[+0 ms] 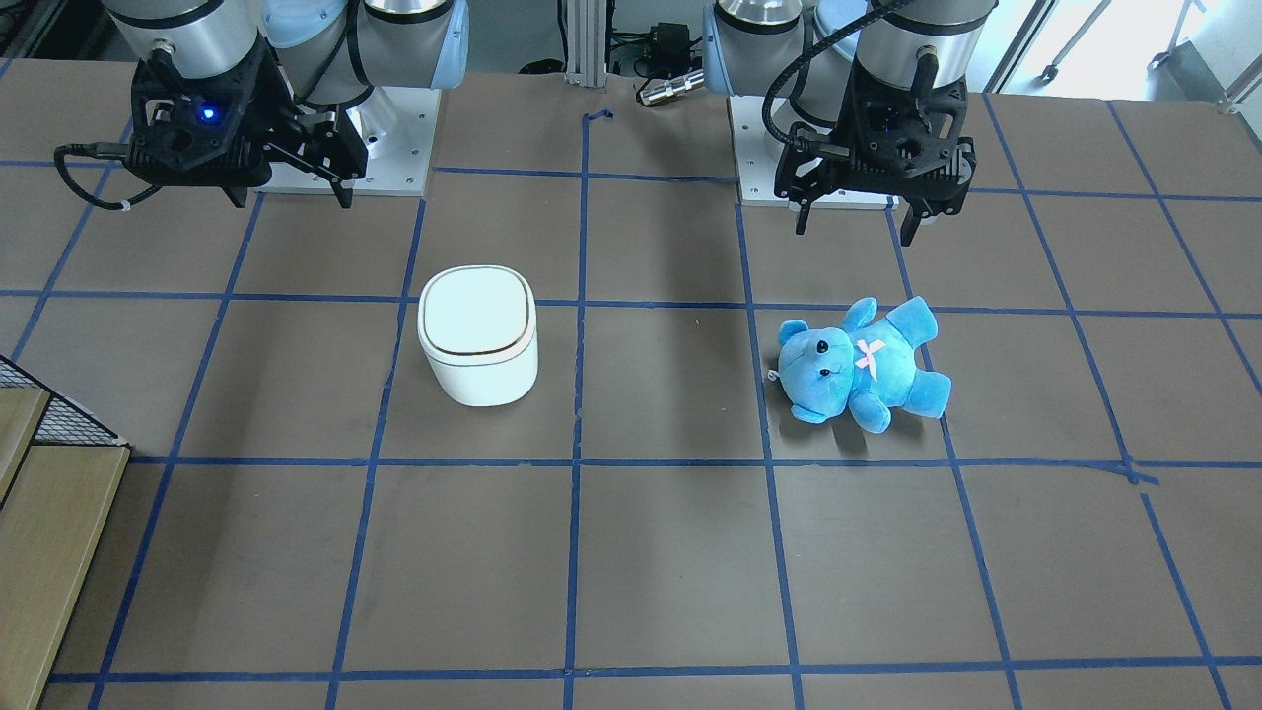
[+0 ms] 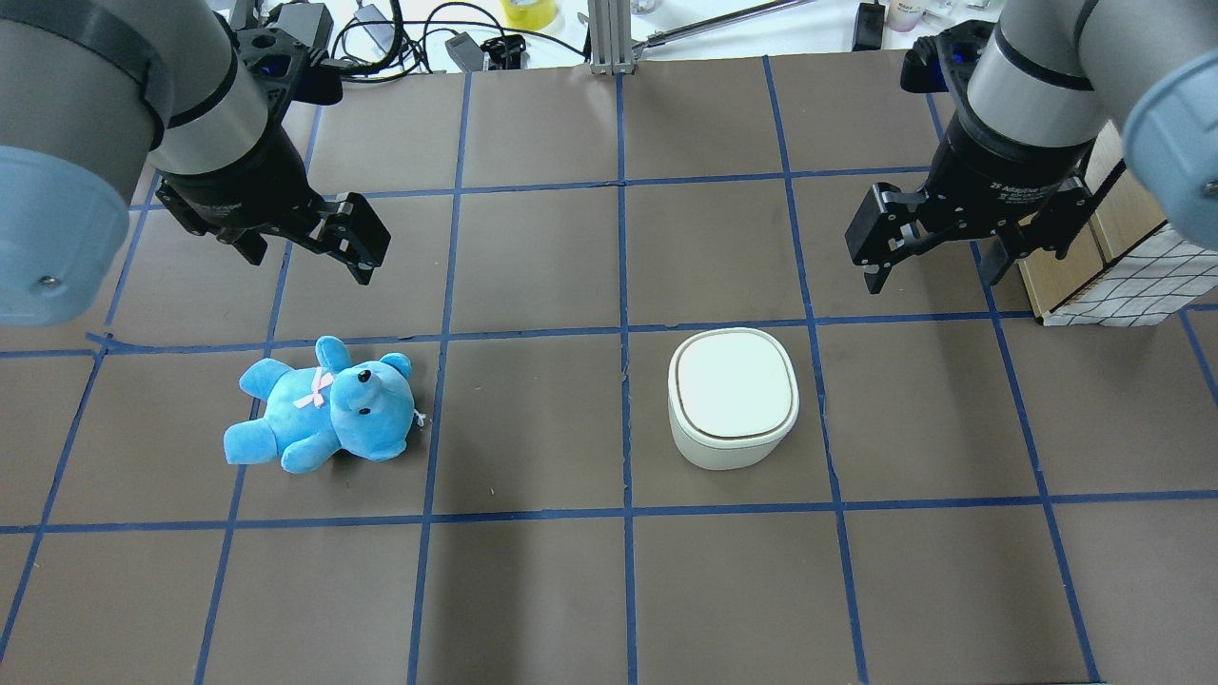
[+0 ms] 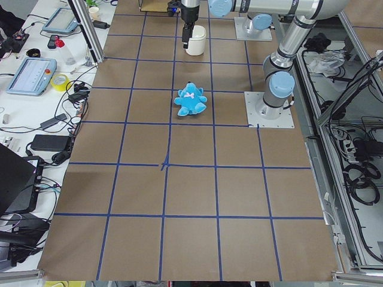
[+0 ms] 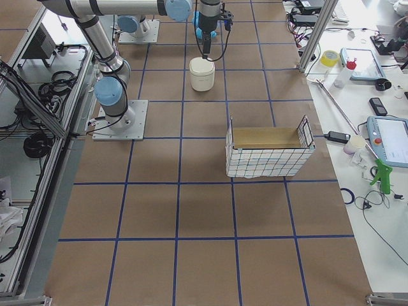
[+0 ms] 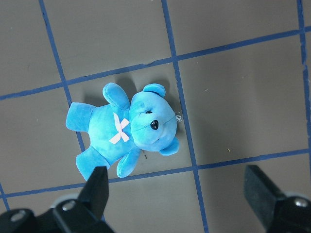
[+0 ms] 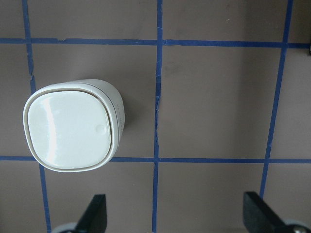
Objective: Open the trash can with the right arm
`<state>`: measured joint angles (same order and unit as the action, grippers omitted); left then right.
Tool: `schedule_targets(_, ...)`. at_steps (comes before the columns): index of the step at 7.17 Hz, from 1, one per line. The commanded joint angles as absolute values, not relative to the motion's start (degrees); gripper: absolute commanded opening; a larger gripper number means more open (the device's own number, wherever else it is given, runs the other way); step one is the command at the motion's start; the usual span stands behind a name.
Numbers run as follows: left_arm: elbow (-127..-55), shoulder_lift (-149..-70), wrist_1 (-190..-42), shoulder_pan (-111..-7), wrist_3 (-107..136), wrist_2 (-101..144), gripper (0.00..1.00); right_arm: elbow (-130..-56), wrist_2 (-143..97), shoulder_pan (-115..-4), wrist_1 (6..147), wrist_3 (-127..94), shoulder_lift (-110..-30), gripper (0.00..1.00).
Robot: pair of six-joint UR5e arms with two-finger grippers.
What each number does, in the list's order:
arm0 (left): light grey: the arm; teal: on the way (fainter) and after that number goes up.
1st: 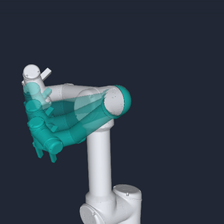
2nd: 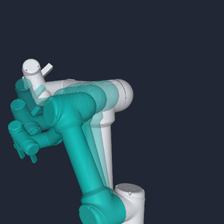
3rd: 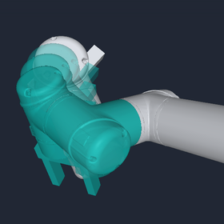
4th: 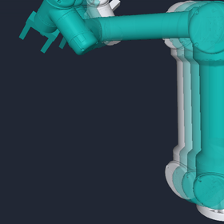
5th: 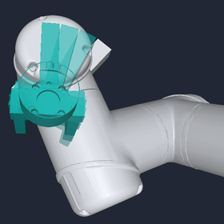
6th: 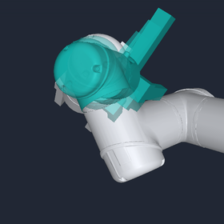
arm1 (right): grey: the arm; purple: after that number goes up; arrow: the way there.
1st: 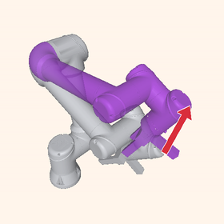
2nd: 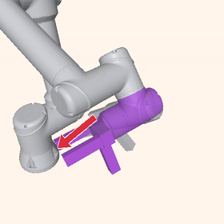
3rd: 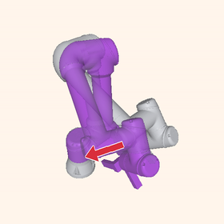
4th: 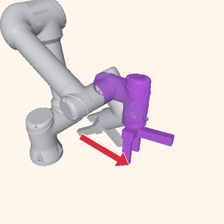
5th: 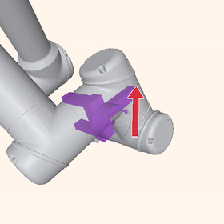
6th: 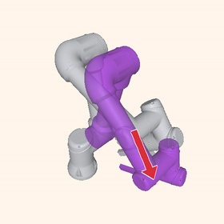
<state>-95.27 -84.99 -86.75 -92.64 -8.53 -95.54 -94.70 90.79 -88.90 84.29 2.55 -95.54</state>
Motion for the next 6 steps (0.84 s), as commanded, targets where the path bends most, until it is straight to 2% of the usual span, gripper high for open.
schedule_targets(1,-95.3,-85.0,-86.7,-92.6,-8.5,-95.5,1.0,-94.7,90.9,-88.8,84.3,2.5,-95.5,1.0)
schedule_targets(6,-95.3,-85.0,-86.7,-92.6,-8.5,-95.5,1.0,-94.8,91.3,-88.9,84.2,2.5,-95.5,1.0)
